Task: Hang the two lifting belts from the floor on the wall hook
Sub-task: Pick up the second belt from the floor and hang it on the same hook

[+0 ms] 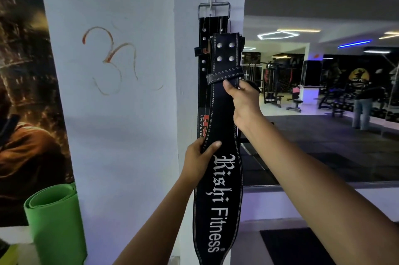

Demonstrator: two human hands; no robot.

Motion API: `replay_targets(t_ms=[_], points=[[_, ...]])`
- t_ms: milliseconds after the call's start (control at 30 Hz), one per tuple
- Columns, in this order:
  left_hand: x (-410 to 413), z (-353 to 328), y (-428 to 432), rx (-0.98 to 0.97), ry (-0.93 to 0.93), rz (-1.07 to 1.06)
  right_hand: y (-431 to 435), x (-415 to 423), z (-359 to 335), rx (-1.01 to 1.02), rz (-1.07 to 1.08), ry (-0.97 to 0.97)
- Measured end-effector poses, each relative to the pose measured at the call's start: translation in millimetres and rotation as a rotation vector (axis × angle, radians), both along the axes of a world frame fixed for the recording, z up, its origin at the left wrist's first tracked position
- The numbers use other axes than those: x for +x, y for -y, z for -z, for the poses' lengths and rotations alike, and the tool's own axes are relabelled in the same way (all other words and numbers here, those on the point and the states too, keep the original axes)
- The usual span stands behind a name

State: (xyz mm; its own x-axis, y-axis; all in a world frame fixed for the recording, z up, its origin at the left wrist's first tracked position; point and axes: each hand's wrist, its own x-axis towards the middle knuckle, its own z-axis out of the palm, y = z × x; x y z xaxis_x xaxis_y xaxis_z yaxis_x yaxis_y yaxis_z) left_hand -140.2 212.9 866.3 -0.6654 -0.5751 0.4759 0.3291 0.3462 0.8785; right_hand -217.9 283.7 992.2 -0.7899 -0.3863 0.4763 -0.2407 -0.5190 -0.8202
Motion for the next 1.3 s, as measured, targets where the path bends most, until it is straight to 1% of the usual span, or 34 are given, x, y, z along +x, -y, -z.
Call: replay_targets(t_ms=[133,333,467,533,600,667,733,833,900,1000,1067,1133,1200,1300], points=[[12.2,46.1,3.7,0.108,0.157,0.107,-6.1,-1.1,4.7,0.004,0.009,0.015],[4.3,24.6,12.7,0.088,0.184,0.221,-6.6,-4.5,4.9,0.005,0.023,0.042],[8.4,35.3,20.3,0.031,0.320,0.289,-9.9,-6.1,4.3,0.013,0.013,0.055],[9.4,31.8,24.2,0.016,0.341,0.310,-14.0,-4.0,3.4,0.007,-0.001,0.058],[5.5,11.7,24.2,0.008,0.266,0.288,-17.1,-3.0,-0.1,-0.018,-0.001,0.085],[-2.9,-23.5,19.9,0.067,0.126,0.269,-19.8,-1.9,-3.5,-0.070,-0.002,0.109],[-10.7,-68.0,13.4,0.117,-0.002,0.303,-19.0,-0.7,-4.6,-0.087,-0.026,0.097],[-21.5,-122.1,6.7,0.124,-0.128,0.361,-15.0,-1.8,0.5,-0.085,-0.071,0.086],[-28.9,-135.7,4.4,0.153,-0.193,0.350,-12.2,-5.4,5.5,-0.090,-0.082,0.068],[-41.9,-132.2,2.9,0.181,-0.265,0.276,-14.3,-10.2,14.3,-0.077,-0.084,0.017],[-46.9,-127.4,3.1,0.187,-0.282,0.223,-21.6,-12.6,31.7,0.023,-0.111,-0.016],[-47.1,-127.3,4.2,0.188,-0.279,0.183,-33.8,-16.5,64.4,0.262,-0.150,-0.038],[-44.6,-131.6,6.1,0.226,-0.289,0.176,-44.7,-21.2,110.9,0.465,-0.272,-0.070],[-41.3,-136.9,10.2,0.251,-0.313,0.164,-54.2,-31.4,165.7,0.549,-0.372,0.043]])
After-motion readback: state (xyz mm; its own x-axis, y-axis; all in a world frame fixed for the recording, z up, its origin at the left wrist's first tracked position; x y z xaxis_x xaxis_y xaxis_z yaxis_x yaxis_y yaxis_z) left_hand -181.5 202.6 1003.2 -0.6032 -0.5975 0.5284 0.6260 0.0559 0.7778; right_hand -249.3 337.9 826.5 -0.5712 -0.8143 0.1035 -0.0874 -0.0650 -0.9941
